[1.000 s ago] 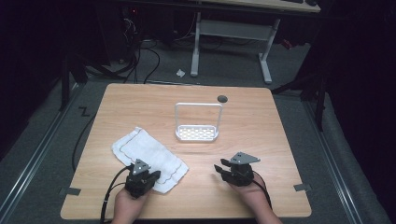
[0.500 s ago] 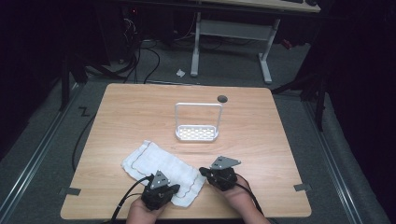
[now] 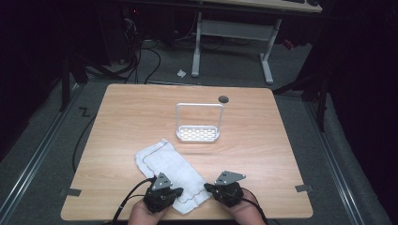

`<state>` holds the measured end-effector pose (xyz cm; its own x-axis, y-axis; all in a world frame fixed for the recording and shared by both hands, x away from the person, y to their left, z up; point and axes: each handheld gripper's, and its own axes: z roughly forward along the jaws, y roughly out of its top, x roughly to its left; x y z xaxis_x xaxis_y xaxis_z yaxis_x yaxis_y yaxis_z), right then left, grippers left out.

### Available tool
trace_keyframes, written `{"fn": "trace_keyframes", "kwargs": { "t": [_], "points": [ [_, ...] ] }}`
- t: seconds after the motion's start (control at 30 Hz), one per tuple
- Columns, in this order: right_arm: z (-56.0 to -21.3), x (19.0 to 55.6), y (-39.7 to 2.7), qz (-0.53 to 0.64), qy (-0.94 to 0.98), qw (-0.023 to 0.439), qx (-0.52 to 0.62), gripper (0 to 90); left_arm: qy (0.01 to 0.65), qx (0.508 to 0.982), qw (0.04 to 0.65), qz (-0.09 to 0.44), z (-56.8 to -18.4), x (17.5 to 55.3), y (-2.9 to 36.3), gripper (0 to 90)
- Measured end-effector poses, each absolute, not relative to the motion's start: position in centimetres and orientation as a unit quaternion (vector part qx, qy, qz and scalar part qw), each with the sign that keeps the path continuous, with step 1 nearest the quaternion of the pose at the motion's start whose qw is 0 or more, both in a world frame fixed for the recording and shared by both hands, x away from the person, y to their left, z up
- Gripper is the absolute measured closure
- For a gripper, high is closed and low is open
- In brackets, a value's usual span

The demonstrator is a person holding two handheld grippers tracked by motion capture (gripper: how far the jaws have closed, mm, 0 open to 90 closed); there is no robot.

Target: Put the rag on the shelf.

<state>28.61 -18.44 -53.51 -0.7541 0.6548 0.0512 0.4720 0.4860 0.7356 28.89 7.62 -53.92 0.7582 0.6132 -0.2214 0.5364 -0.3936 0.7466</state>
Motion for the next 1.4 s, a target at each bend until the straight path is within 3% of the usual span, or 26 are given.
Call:
{"fn": "trace_keyframes", "kwargs": {
  "t": [0.17, 0.27, 0.43, 0.63, 0.8, 0.83, 0.87, 1.0, 1.03, 1.17, 1.4],
  "points": [
    [-52.7, 28.3, -18.2, 0.406, 0.846, 0.120, 0.325, 90.0, 0.351, 0.827, 0.437, 0.047, -53.4, 29.1, 8.4, 79.0],
    [-51.6, 30.3, -17.0, 0.404, 0.847, 0.140, 0.315, 90.0, 0.369, 0.815, 0.441, 0.069, -53.1, 29.7, 9.5, 71.4],
    [-51.0, 35.7, -14.3, 0.395, 0.848, 0.144, 0.323, 90.0, 0.425, 0.786, 0.445, 0.055, -53.5, 31.1, 12.2, 70.3],
    [-52.6, 38.9, -11.9, 0.367, 0.864, 0.118, 0.324, 90.0, 0.418, 0.794, 0.436, 0.064, -53.7, 31.1, 12.0, 70.4],
    [-53.1, 37.6, -12.6, 0.369, 0.864, 0.126, 0.319, 90.0, 0.408, 0.799, 0.437, 0.060, -53.8, 31.0, 11.9, 70.8],
    [-53.2, 37.1, -12.9, 0.370, 0.863, 0.128, 0.318, 90.0, 0.429, 0.781, 0.452, 0.043, -53.9, 30.6, 11.4, 71.8],
    [-53.2, 36.7, -13.2, 0.371, 0.864, 0.131, 0.316, 90.0, 0.404, 0.802, 0.437, 0.058, -53.8, 30.9, 11.7, 72.7],
    [-53.5, 34.5, -14.9, 0.381, 0.856, 0.129, 0.323, 90.0, 0.388, 0.809, 0.438, 0.049, -53.9, 30.7, 11.1, 74.3],
    [-53.5, 33.9, -15.4, 0.384, 0.855, 0.129, 0.324, 90.0, 0.405, 0.793, 0.453, 0.034, -53.9, 30.3, 10.5, 74.5],
    [-53.7, 31.2, -17.3, 0.389, 0.852, 0.127, 0.326, 90.0, 0.356, 0.823, 0.442, 0.032, -53.9, 30.1, 10.0, 74.5],
    [-53.0, 30.8, -18.1, 0.385, 0.845, 0.150, 0.338, 90.0, 0.348, 0.822, 0.445, 0.075, -53.1, 31.4, 9.2, 71.5]
  ]
}}
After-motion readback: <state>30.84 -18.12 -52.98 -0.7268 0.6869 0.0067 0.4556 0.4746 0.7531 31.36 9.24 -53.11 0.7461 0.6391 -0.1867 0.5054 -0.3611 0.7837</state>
